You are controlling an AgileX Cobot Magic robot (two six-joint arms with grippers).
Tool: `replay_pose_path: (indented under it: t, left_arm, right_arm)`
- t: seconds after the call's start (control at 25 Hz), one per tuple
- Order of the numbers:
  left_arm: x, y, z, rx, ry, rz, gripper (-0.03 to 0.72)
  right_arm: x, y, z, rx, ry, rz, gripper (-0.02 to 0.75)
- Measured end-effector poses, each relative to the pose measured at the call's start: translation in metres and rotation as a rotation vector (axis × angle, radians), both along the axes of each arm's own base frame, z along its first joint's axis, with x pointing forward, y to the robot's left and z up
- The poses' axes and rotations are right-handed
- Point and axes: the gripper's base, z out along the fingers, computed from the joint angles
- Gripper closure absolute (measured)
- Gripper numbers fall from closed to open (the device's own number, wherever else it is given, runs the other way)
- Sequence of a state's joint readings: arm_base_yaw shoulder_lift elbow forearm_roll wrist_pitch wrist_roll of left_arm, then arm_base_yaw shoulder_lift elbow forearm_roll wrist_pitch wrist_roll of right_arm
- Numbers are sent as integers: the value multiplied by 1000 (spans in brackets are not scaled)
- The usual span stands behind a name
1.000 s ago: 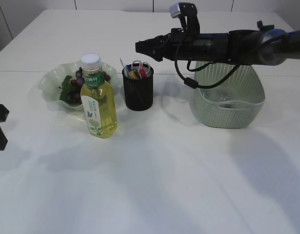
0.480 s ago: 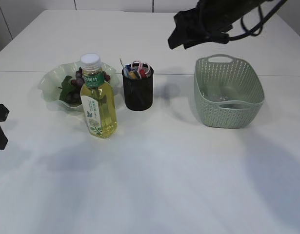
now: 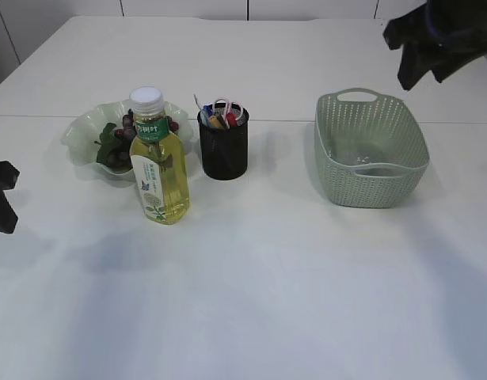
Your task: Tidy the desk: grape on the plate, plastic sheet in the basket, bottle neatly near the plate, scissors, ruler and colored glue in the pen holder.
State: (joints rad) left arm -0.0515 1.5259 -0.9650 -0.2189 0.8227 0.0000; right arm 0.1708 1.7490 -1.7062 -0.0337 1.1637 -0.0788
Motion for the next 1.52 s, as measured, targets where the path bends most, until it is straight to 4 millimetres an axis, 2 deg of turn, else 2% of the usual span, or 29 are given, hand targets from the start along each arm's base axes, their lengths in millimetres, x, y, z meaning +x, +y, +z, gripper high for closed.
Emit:
replay_pose_path:
  t: [0.2,0.48,0.72,0.96,1.28,1.52]
  left_arm:
    - [-3,0,4,-1,-6,-2,380]
    - [-30,0,51,-16,-141,-10,380]
    - [-78,0,101,-52,-289,-23,379]
    - [-139,2,140,-60,-450,-47,314]
    - [-212,13,156,41,-538,-57,270]
    - [-250,16,159,41,-615,-52,269]
  right_arm:
    - [-43,-8,-2,-9,39,-5,356]
    - [-115,-19,18,19,-54,-6,356]
    - [-190,-32,42,54,-209,-20,356]
    - [-257,-44,38,130,-326,-94,356]
    - [-348,-60,32,172,-470,-102,356]
    - [-394,-68,28,202,-603,-99,356]
